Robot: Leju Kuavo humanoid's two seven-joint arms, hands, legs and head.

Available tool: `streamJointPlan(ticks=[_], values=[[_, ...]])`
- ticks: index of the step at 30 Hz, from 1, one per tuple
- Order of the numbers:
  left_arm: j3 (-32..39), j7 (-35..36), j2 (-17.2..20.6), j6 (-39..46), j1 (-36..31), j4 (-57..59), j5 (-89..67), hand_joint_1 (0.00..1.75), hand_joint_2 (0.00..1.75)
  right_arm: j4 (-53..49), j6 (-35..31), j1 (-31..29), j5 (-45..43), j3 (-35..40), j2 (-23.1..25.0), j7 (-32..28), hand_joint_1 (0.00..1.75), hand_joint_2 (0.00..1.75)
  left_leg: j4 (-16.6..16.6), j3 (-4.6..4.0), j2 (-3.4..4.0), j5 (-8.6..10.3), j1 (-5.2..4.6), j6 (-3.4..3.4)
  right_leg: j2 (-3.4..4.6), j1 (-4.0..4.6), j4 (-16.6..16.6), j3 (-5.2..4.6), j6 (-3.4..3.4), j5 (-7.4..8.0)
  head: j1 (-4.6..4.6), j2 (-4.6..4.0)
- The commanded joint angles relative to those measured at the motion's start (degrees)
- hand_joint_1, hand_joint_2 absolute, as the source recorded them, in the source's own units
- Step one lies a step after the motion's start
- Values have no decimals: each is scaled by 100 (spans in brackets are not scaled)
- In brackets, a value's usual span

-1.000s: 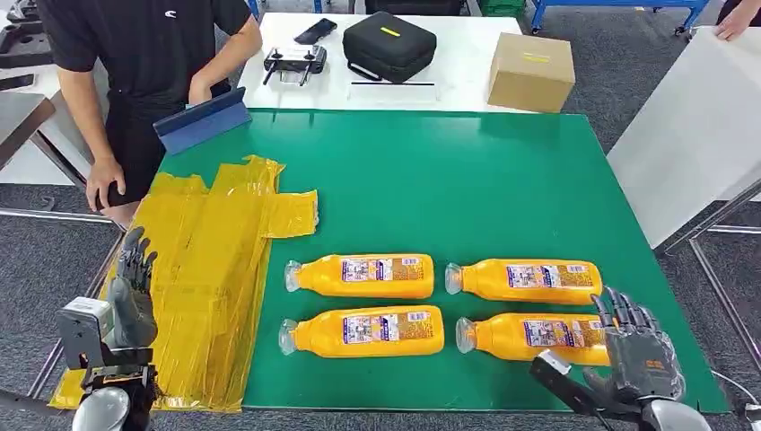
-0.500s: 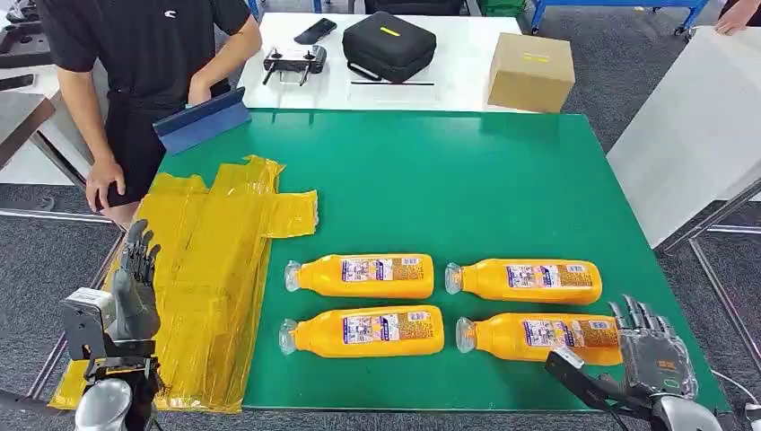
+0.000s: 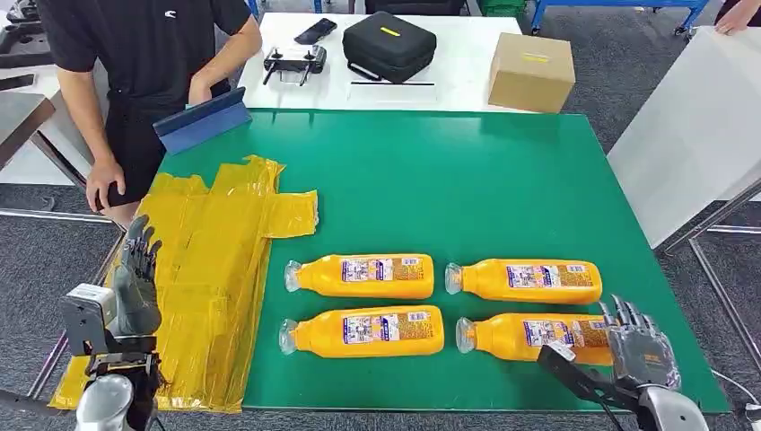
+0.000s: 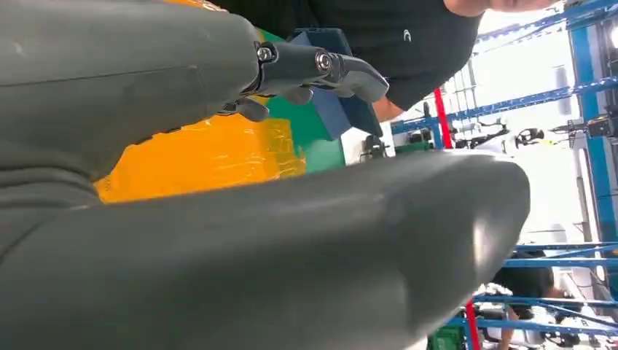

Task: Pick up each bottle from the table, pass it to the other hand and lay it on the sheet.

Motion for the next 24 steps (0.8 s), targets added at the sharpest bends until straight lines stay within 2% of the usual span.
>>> streamJointPlan(ticks=[1, 8, 17, 18, 19, 20, 21, 24], values=[[-81, 32, 79, 8, -244, 374, -6, 0, 0, 625, 10, -298, -165, 445, 15, 93, 0, 175, -6, 21, 8, -6, 6, -23, 5, 6, -10, 21, -14, -2, 2, 0], [-81, 32, 77, 15, -260, 386, -6, 0, 0, 685, 14, -316, -170, 480, -6, 94, 0, 175, -4, 13, 2, -3, 5, -17, 0, 5, -7, 15, -10, -1, 0, 0], [-111, 19, 37, 88, -265, 354, 23, 0, 0, 1279, 21, -541, -389, 895, -80, 144, 0, 175, -5, 18, 6, -4, 9, -19, 3, 9, -13, 22, -11, 0, 2, 0], [-111, 23, 32, 94, -266, 344, 23, 0, 0, 1305, 32, -542, -401, 916, -87, 165, 82, 175, -3, 15, 9, -4, 10, -15, 6, 10, -11, 18, -9, 1, 2, 0], [-115, 28, 31, 97, -278, 342, 22, 0, 0, 1366, 62, -533, -444, 930, -100, 208, 127, 175, -6, 22, 8, -4, 8, -21, 3, 8, -12, 24, -12, 0, 0, 0], [-120, 29, 30, 97, -295, 357, 22, 0, 0, 1408, 64, -510, -454, 934, -121, 215, 131, 175, -5, 21, 14, -4, 9, -20, 4, 9, -12, 22, -12, 0, 4, 0], [-122, 30, 27, 97, -305, 368, 22, 0, 0, 1440, 71, -503, -469, 921, -121, 230, 147, 175, -5, 14, 10, -1, 7, -13, 0, 7, -10, 15, -8, 1, 0, 0], [-128, 34, 17, 99, -319, 380, 22, 0, 0, 1491, 78, -492, -498, 901, -117, 240, 147, 175, -5, 20, 14, -2, 8, -15, 0, 8, -11, 21, -9, 1, 2, 0]])
